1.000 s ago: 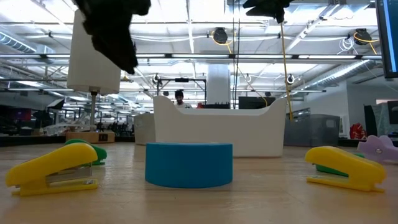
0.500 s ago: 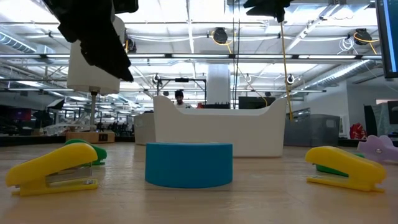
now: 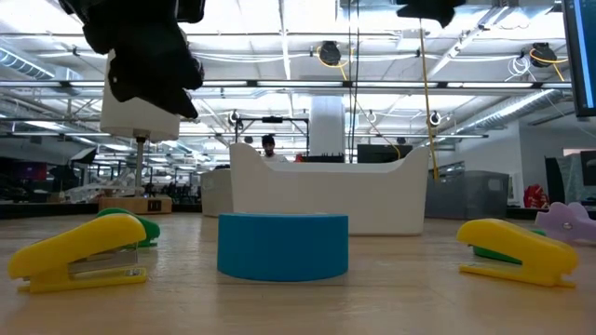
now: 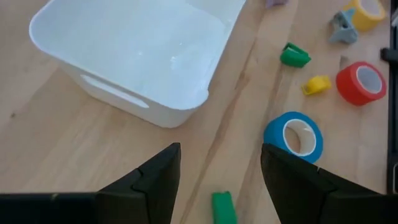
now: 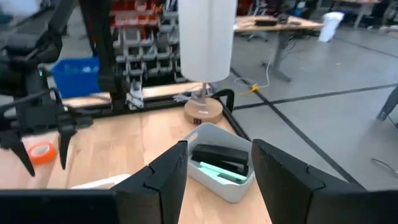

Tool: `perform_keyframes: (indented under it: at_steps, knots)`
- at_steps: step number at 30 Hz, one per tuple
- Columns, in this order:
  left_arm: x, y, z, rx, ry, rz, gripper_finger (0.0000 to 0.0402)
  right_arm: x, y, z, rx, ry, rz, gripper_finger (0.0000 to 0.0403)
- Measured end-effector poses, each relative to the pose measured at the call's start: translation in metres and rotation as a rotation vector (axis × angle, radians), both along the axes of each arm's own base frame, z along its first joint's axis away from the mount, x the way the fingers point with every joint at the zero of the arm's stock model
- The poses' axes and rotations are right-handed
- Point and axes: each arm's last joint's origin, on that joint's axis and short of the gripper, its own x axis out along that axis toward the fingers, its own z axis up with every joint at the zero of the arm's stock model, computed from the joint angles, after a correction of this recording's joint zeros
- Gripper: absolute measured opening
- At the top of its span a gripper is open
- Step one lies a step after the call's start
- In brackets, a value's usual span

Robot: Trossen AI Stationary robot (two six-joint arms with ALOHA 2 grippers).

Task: Pick and place Stapler, Stapler remover, tape
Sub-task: Put the left green stapler into the gray bin

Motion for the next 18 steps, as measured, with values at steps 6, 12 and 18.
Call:
perform_keyframes:
  at_steps: [6, 12, 18]
  knots:
    - [0.009, -0.006, -0.016, -0.073, 0.038, 0.011, 0.0223, -0.024, 0.008, -0.044, 0.064, -0.093, -0.038, 0.0171]
    - [0.018, -0.015, -0.028, -0.188, 0.11, 0.023, 0.0223, -0.033, 0.012, -0.096, 0.077, -0.173, -0.054, 0.0171]
    - [0.02, -0.027, -0.02, -0.199, 0.113, 0.001, 0.0223, -0.041, 0.013, -0.139, 0.116, -0.239, -0.134, 0.0171]
